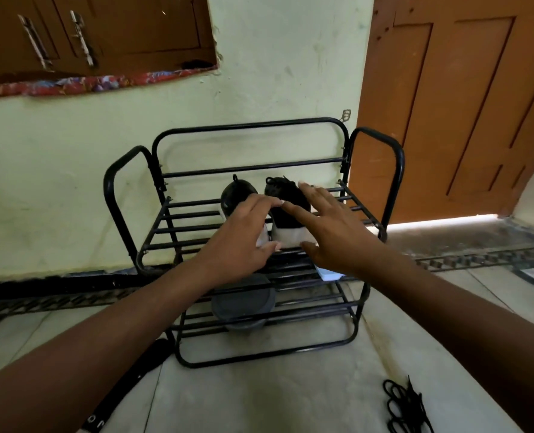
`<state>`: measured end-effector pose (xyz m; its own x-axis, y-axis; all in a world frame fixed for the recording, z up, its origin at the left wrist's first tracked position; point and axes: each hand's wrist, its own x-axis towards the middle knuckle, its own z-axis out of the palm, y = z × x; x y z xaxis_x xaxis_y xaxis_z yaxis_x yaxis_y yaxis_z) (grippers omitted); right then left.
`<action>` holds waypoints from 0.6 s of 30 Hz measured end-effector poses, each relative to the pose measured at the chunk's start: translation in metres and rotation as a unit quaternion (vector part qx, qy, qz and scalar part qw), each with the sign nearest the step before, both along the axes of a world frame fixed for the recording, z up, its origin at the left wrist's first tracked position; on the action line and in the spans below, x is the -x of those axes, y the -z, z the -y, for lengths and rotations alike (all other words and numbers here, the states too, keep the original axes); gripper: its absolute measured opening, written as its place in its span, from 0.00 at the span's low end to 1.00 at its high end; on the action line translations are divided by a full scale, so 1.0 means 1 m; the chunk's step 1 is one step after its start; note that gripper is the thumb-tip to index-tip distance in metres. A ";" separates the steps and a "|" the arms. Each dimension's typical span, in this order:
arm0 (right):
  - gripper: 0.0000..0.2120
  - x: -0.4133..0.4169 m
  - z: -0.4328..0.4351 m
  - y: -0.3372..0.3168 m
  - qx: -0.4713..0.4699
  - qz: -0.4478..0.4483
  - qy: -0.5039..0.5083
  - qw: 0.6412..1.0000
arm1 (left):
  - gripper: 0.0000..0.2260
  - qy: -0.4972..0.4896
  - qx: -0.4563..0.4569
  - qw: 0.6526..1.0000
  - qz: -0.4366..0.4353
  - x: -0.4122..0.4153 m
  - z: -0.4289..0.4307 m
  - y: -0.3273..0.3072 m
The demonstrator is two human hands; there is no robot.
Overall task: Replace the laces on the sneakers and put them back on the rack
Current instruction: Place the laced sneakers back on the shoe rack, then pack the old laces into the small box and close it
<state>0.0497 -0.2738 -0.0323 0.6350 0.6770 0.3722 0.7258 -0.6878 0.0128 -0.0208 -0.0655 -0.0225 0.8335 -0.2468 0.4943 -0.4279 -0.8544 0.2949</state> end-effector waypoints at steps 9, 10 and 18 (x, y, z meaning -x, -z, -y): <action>0.05 0.036 0.050 0.097 -0.149 0.021 0.048 0.988 | 0.12 0.019 0.074 0.996 -0.051 0.020 0.065 0.078; 0.05 0.029 0.054 0.111 -0.153 -0.007 0.075 0.985 | 0.11 0.011 0.081 0.994 -0.078 0.010 0.069 0.091; 0.12 -0.052 0.047 0.169 -0.193 -0.132 0.198 0.952 | 0.19 -0.094 0.111 0.961 -0.235 -0.091 0.094 0.157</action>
